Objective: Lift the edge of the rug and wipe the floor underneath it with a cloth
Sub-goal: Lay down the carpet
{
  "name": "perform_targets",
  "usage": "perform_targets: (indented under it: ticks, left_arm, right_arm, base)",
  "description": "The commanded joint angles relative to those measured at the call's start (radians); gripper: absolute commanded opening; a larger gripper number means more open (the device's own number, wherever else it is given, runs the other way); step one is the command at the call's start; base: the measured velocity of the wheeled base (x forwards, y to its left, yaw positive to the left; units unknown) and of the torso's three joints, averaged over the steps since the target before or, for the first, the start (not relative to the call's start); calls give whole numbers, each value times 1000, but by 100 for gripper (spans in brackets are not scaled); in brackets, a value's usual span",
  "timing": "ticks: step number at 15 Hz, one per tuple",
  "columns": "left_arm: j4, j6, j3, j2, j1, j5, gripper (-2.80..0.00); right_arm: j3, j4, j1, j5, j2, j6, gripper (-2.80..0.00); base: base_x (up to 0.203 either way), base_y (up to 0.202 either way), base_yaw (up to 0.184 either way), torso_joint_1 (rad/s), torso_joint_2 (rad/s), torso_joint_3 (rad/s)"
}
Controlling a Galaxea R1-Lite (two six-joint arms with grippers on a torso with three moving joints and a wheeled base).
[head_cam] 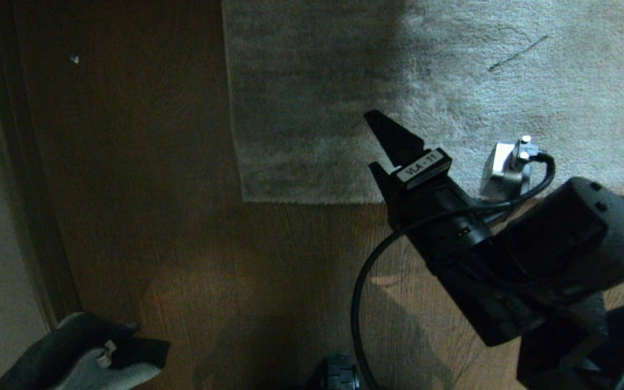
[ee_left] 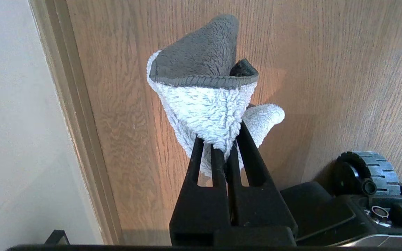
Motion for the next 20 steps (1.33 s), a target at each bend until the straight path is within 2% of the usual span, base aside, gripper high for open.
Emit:
perform_targets:
  ticks: [1,11,12,13,20]
  left_arm:
    - [0,0,1,0,0,0,-280]
    - [0,0,1,0,0,0,-280]
    - [0,0,0,0,0,0,-280]
    - [0,0,1,0,0,0,-280]
    - [1,-1,1,0,0,0,-280]
  right_arm:
    - [12,-47,4,-2,57,6,0]
    - [39,-47,2,-4,168,1,0]
    - [47,-47,1,-4,168,1,-22]
    - [51,-47,-3,-5,167,1,-280]
    - [91,-47,-13,-23,145,0,-280]
  base:
    - [0,0,0,0,0,0]
    - [0,0,0,0,0,0]
    - [0,0,0,0,0,0]
    - [0,0,0,0,0,0]
    - [0,0,0,0,0,0]
